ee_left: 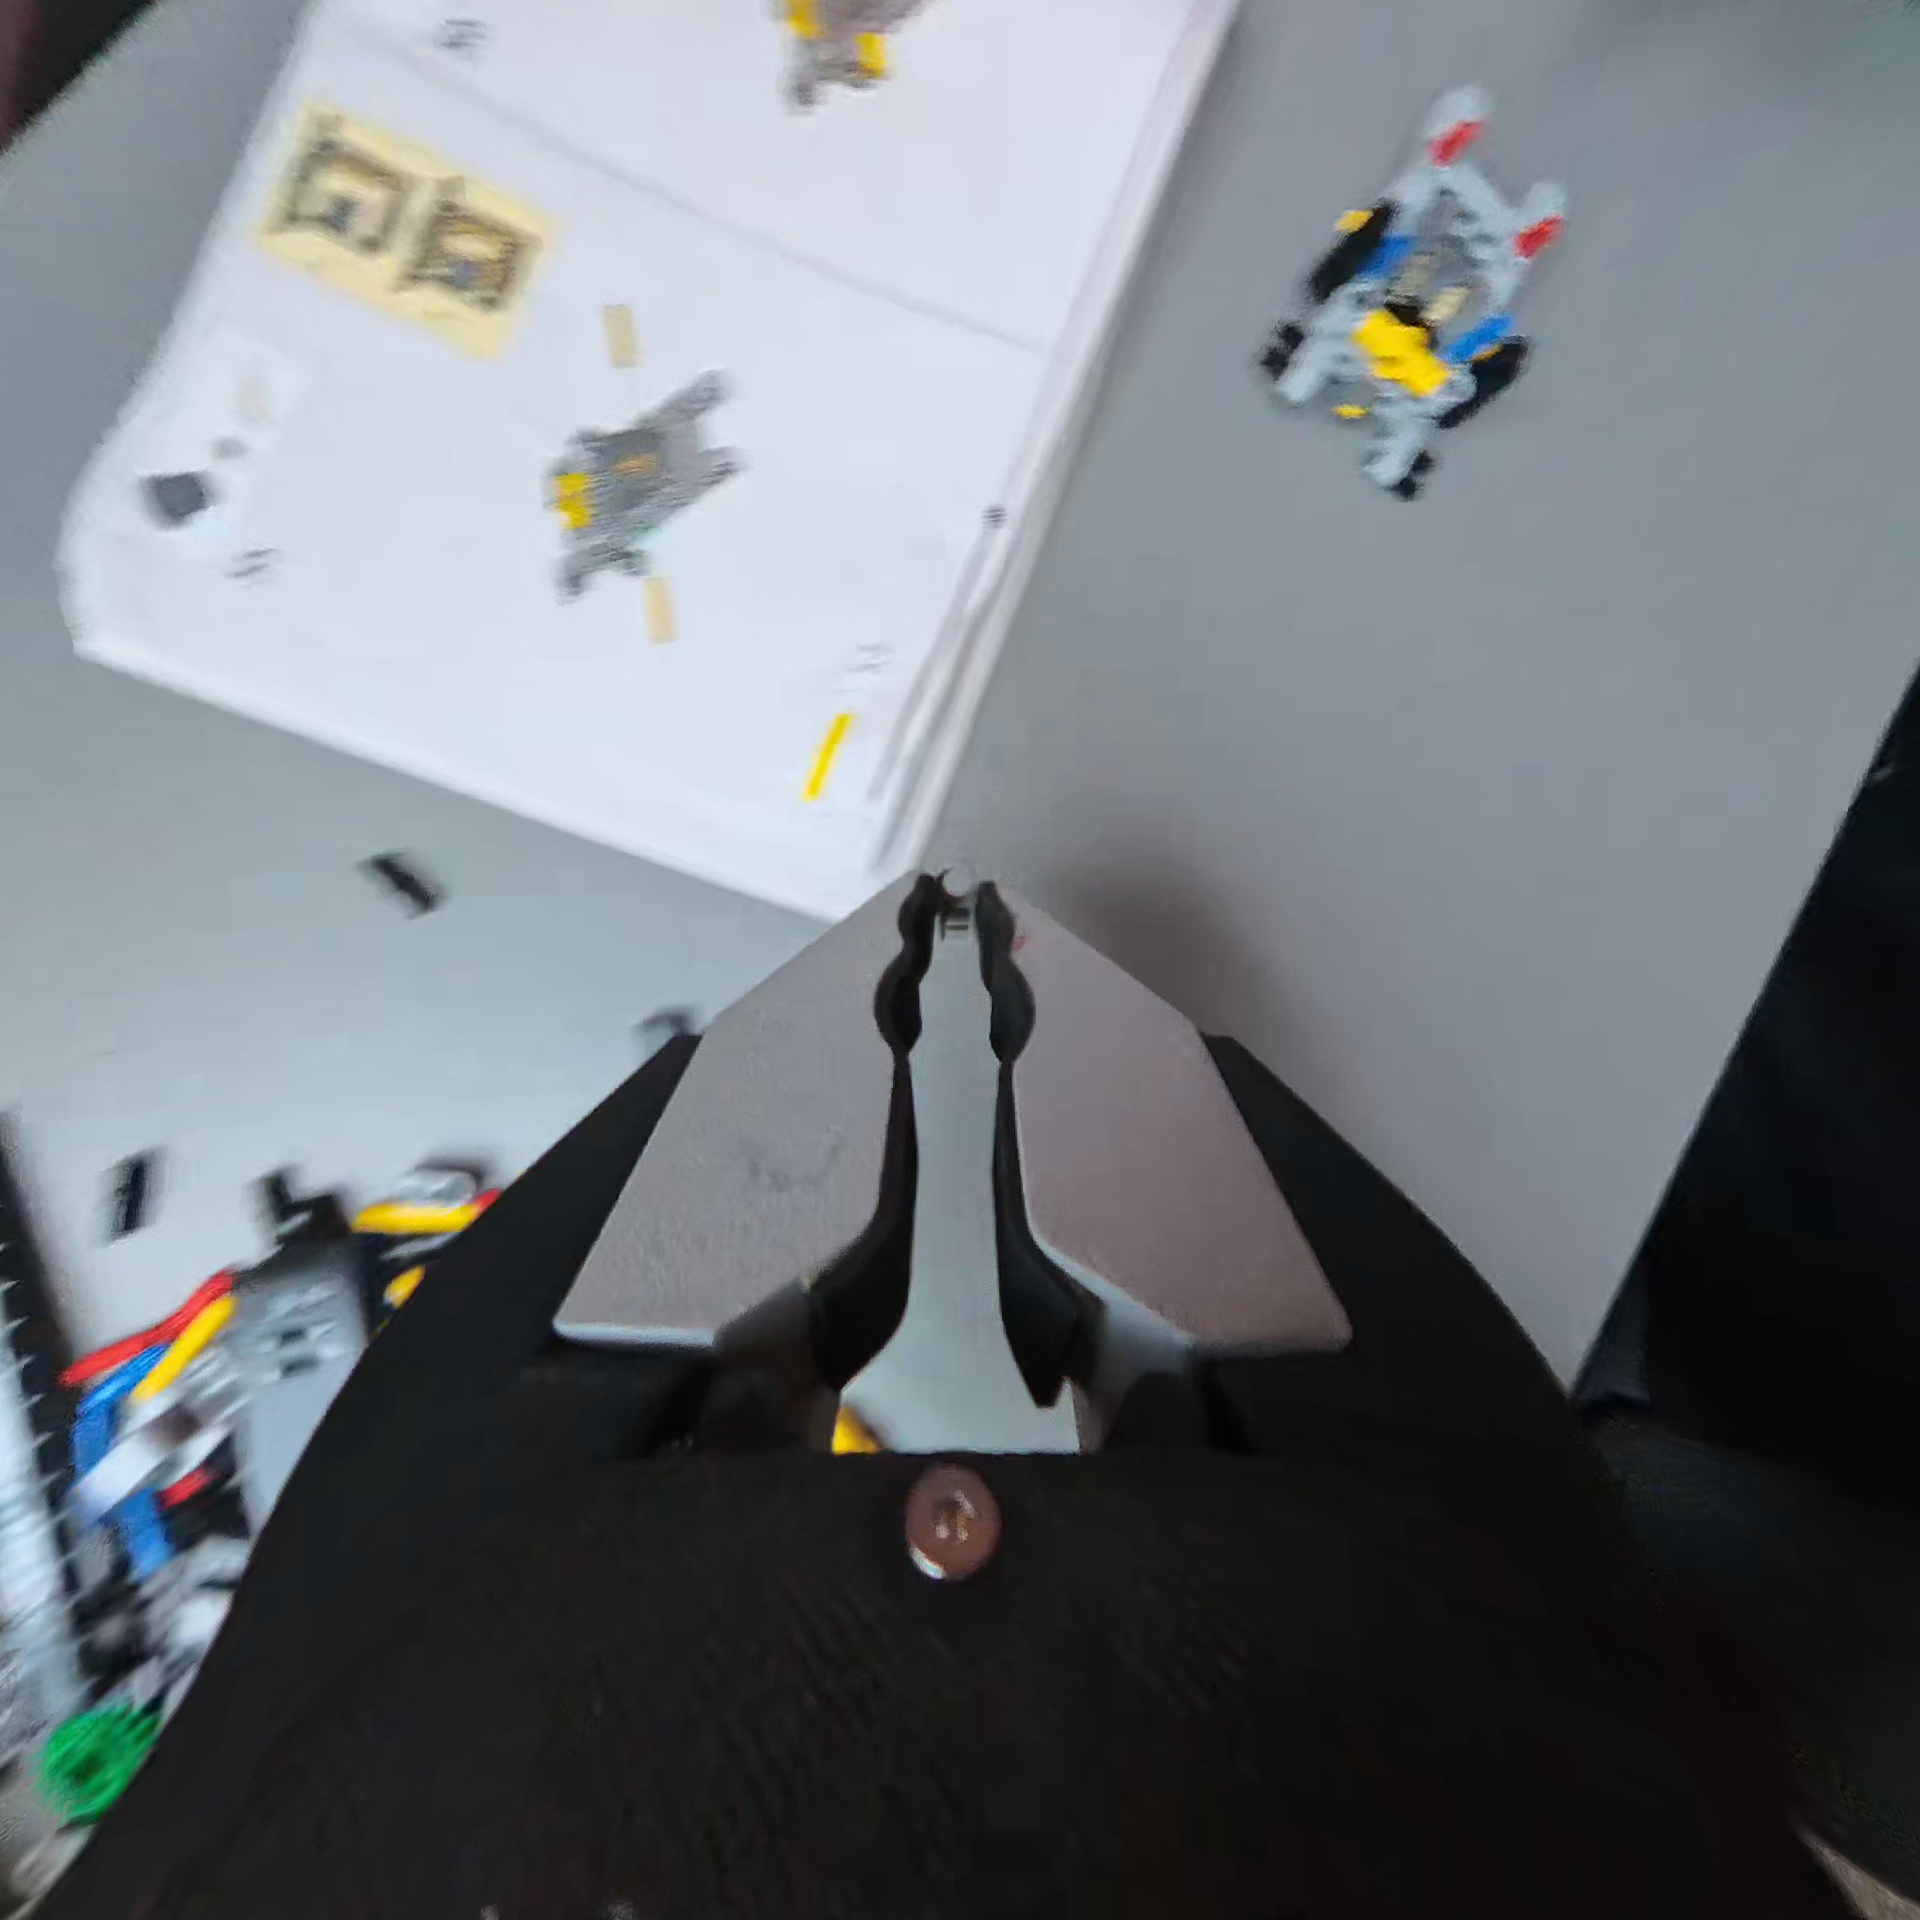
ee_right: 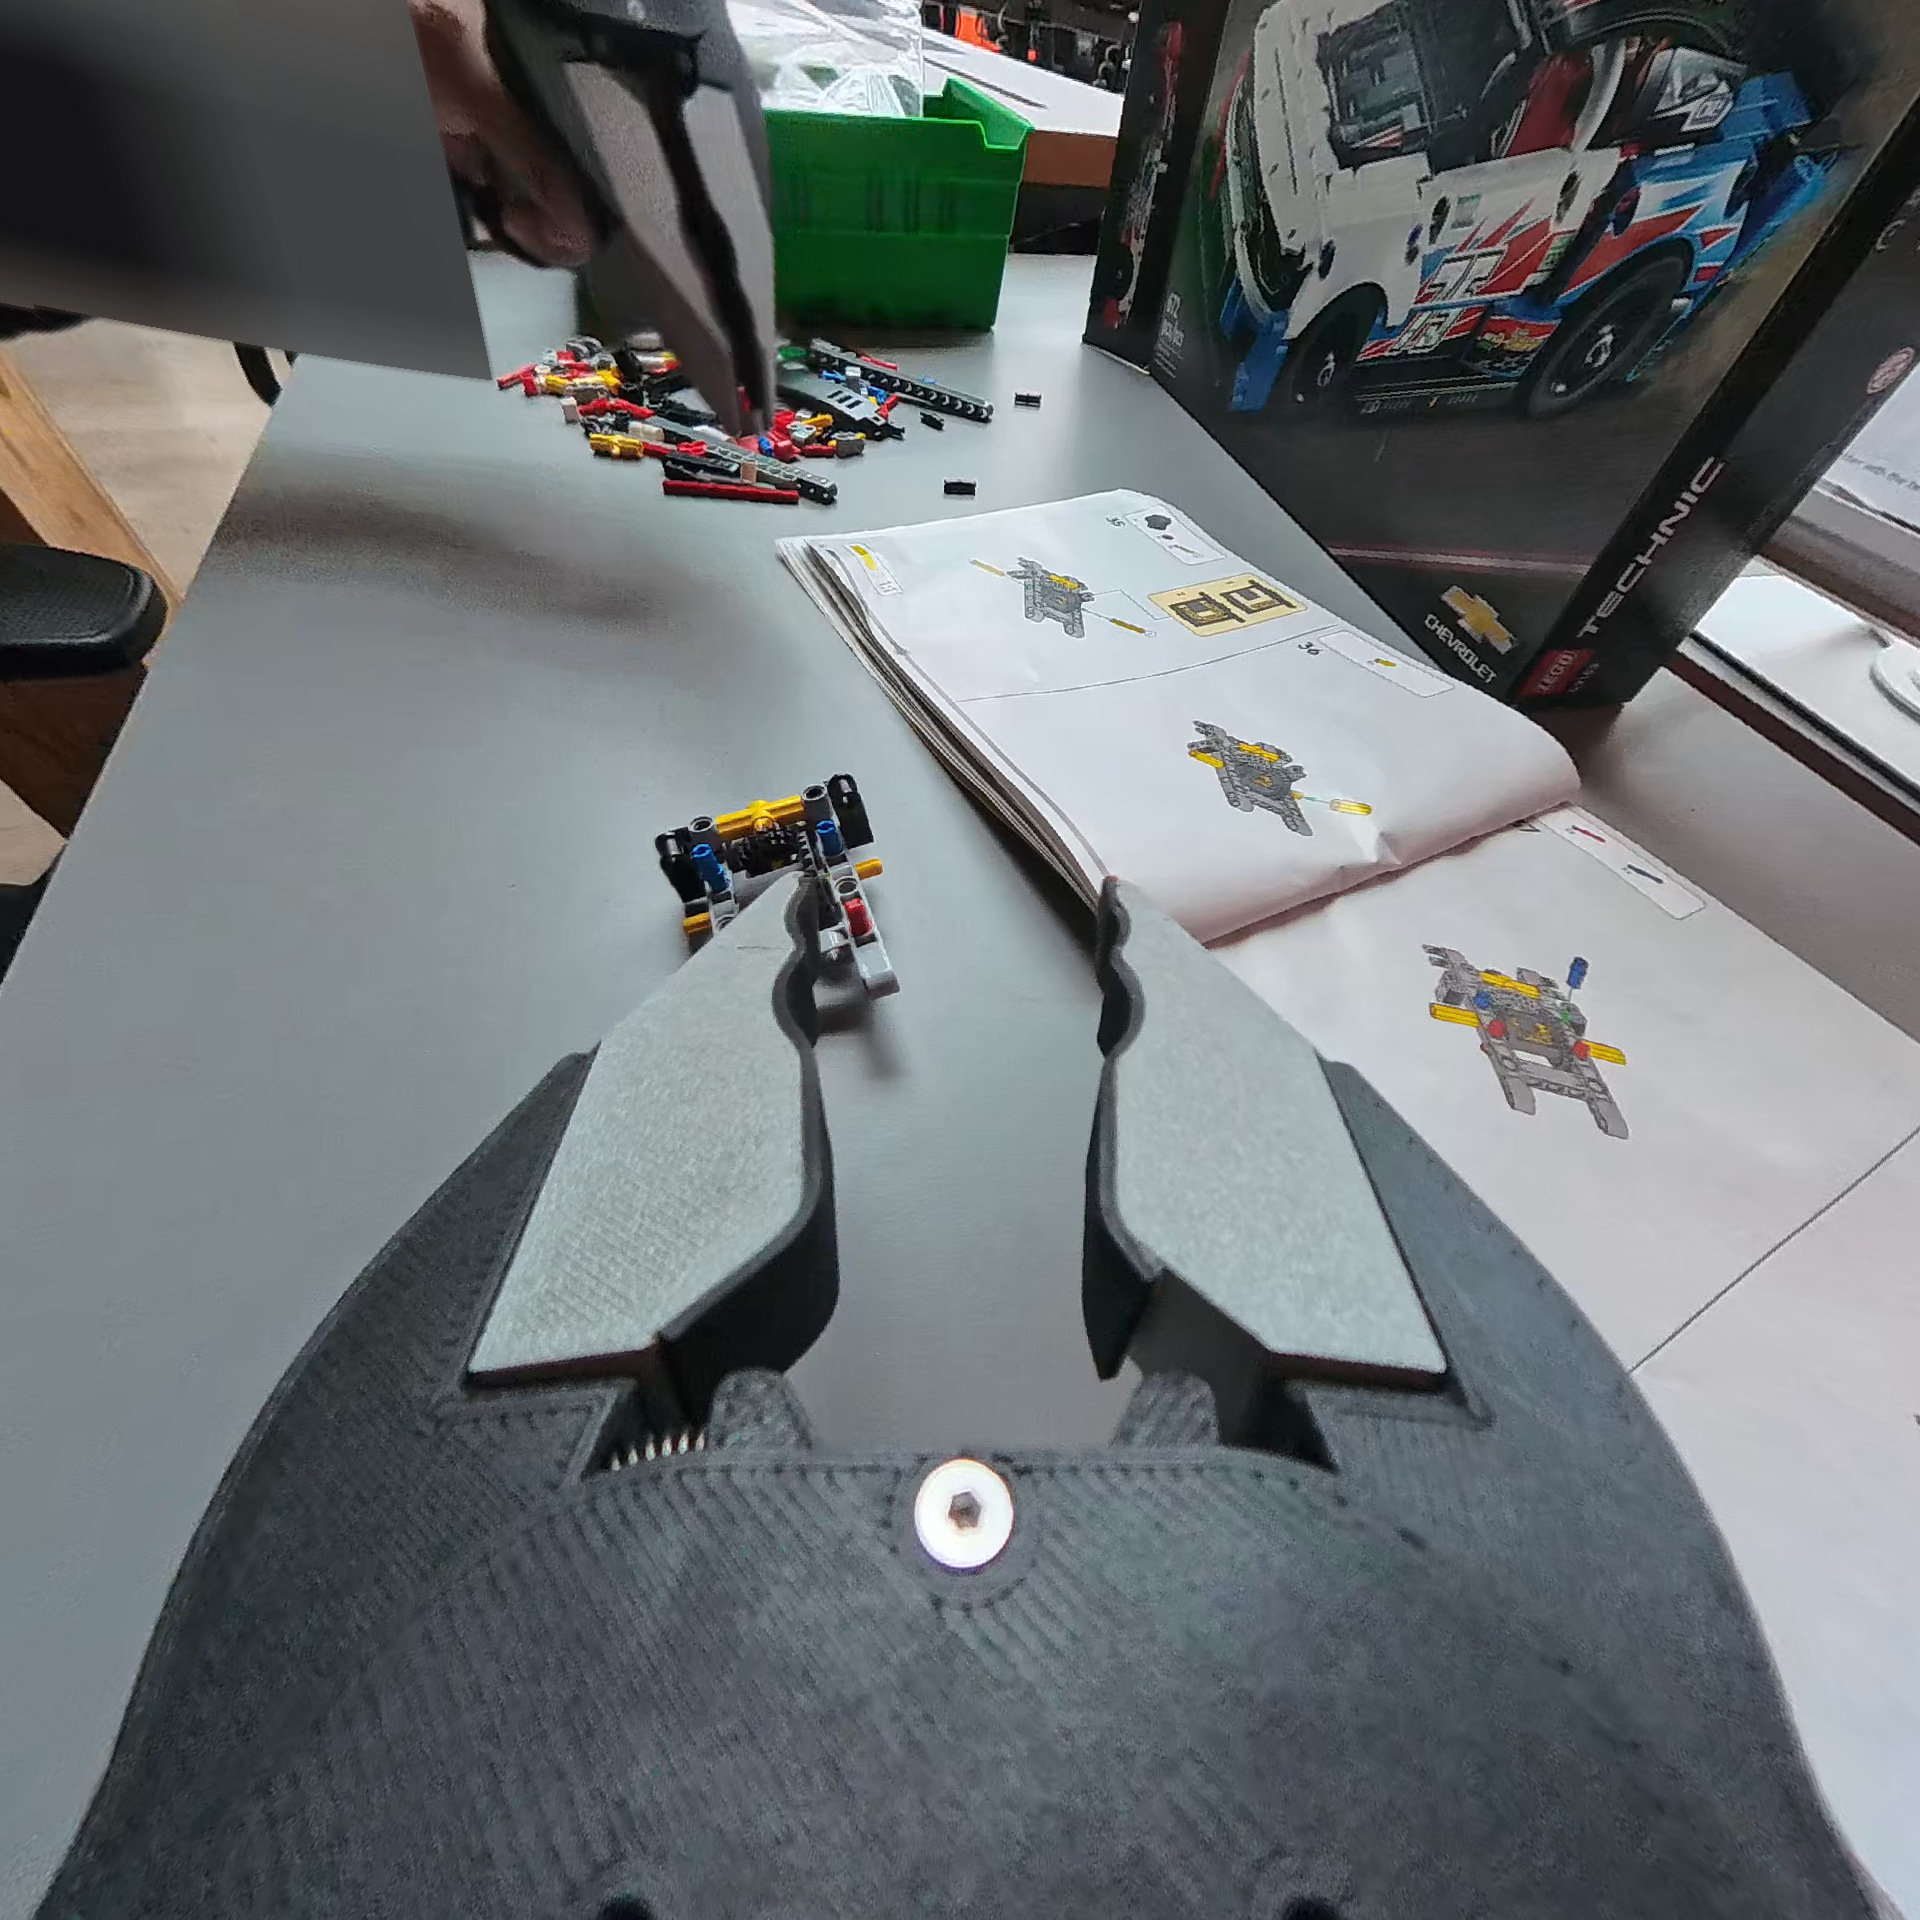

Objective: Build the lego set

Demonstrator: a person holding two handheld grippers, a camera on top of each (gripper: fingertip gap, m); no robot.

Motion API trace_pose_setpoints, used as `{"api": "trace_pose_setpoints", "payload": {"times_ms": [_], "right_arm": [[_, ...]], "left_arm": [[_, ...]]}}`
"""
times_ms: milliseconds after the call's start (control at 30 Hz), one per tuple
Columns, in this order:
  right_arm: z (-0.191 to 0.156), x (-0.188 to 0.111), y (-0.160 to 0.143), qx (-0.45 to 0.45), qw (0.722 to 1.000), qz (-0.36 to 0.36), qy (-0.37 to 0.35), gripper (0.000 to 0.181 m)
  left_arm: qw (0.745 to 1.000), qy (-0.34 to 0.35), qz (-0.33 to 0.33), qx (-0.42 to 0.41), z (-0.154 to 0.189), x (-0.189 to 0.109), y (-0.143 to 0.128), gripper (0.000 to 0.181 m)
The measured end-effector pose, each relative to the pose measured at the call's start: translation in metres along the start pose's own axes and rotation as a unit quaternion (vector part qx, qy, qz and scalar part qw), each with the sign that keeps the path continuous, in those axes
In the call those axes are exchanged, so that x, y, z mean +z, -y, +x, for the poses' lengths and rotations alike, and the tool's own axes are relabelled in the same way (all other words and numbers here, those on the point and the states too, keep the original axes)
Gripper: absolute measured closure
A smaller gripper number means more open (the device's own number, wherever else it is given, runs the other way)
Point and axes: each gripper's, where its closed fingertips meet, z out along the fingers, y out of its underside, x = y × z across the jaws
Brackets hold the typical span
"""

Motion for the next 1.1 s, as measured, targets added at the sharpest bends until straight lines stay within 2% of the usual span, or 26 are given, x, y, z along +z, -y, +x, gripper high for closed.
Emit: {"api": "trace_pose_setpoints", "payload": {"times_ms": [100,200,233,367,500,600,700,800,900,1000,1100], "right_arm": [[-0.001,0.000,0.000,0.000,1.000,-0.001,0.002,0.131],[-0.003,0.001,-0.001,-0.001,1.000,-0.004,0.005,0.131],[-0.003,0.001,-0.001,-0.002,1.000,-0.006,0.005,0.131],[-0.002,0.000,-0.001,-0.002,1.000,-0.003,0.000,0.131],[-0.001,-0.001,0.000,0.003,1.000,0.000,-0.003,0.131],[0.000,-0.002,0.000,0.005,1.000,0.002,-0.006,0.131],[0.002,-0.001,-0.001,0.013,1.000,-0.002,-0.004,0.131],[0.003,0.001,-0.002,0.020,1.000,-0.005,-0.004,0.131],[0.005,0.000,-0.002,0.020,1.000,-0.006,-0.011,0.131],[0.007,0.000,-0.002,0.020,1.000,-0.005,-0.019,0.131],[0.008,0.001,-0.003,0.025,0.999,-0.009,-0.019,0.130]], "left_arm": [[0.999,-0.019,-0.009,0.028,0.045,0.027,0.003,0.176],[0.996,0.000,-0.060,0.061,0.063,0.055,-0.016,0.175],[0.997,0.003,-0.038,0.065,0.066,0.059,-0.010,0.173],[0.998,-0.015,-0.023,0.053,0.073,0.056,-0.012,0.158],[1.000,0.008,0.001,0.026,0.066,0.032,-0.020,0.161],[0.997,0.080,0.002,-0.020,0.030,-0.009,-0.049,0.168],[0.984,0.156,-0.012,-0.084,-0.027,-0.060,-0.084,0.164],[0.970,0.223,-0.027,-0.097,-0.088,-0.095,-0.094,0.165],[0.970,0.223,-0.049,-0.083,-0.132,-0.100,-0.094,0.167],[0.981,0.167,-0.073,-0.069,-0.153,-0.082,-0.095,0.168],[0.984,0.141,-0.106,-0.032,-0.167,-0.067,-0.099,0.169]]}}
